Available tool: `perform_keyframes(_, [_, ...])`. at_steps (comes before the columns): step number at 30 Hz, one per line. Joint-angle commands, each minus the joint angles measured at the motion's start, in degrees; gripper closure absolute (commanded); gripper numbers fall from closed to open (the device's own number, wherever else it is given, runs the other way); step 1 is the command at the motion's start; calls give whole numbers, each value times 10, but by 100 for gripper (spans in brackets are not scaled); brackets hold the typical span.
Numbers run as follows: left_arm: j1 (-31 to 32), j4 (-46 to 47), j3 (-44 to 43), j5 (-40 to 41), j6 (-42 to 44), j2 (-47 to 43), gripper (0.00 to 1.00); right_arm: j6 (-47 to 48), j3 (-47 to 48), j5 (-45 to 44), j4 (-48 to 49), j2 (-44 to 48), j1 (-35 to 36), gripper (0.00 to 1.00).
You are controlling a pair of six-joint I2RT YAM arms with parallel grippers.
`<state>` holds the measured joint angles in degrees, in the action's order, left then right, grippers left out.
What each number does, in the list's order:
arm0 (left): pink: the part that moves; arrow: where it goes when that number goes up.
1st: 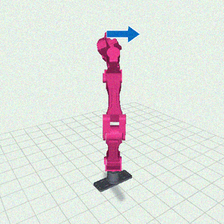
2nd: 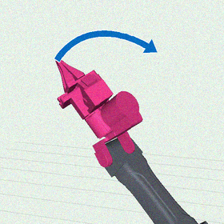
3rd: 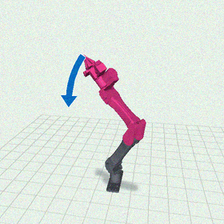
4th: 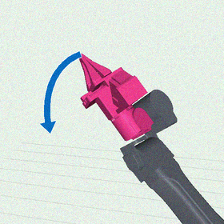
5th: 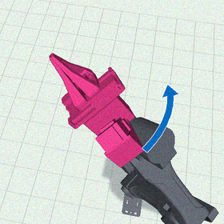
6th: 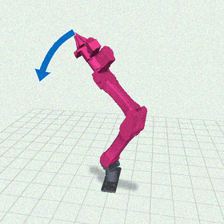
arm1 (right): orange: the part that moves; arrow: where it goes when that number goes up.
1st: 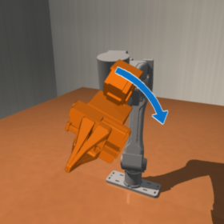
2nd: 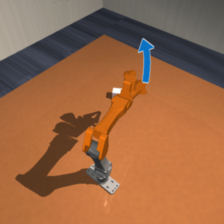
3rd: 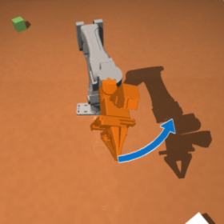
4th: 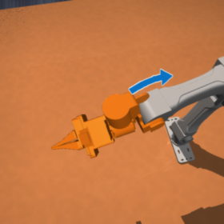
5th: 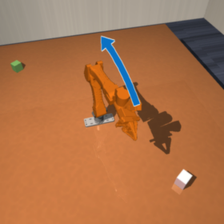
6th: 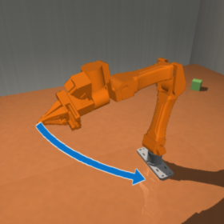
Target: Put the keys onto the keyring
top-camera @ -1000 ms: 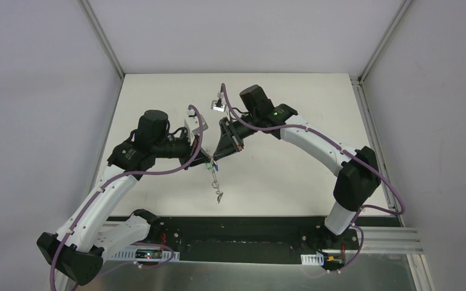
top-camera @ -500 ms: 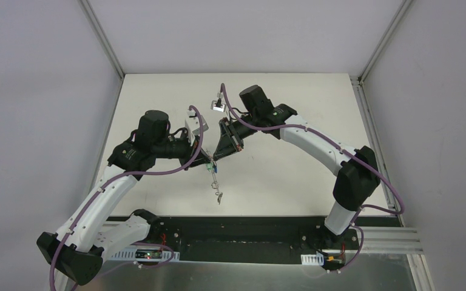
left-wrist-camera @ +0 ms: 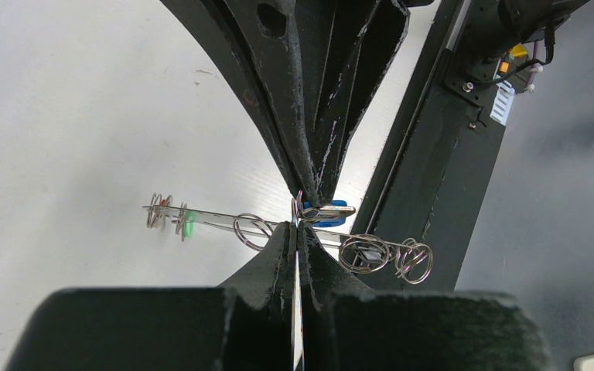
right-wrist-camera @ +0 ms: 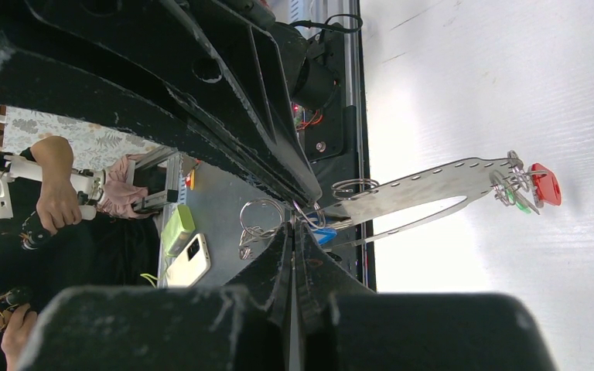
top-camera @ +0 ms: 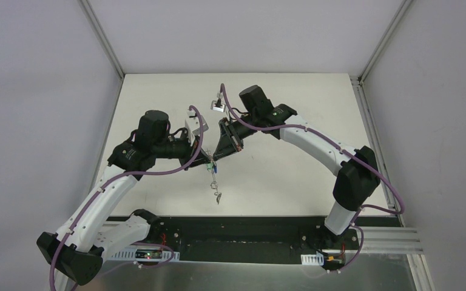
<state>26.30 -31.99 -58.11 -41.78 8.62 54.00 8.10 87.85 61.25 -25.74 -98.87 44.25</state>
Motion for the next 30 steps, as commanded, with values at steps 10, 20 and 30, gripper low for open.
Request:
perform_keyframes(10, [8,27,-1,-21,10,-4,100,0,27,-10,17,-2,5,100])
perform_keyframes(20, [8,26,-2,-20,10,-3,100,2,25,-12,17,0,5,100])
perform_keyframes(30, [8,26,-2,-19,10,-5,100,3,24,-14,17,1,6,100])
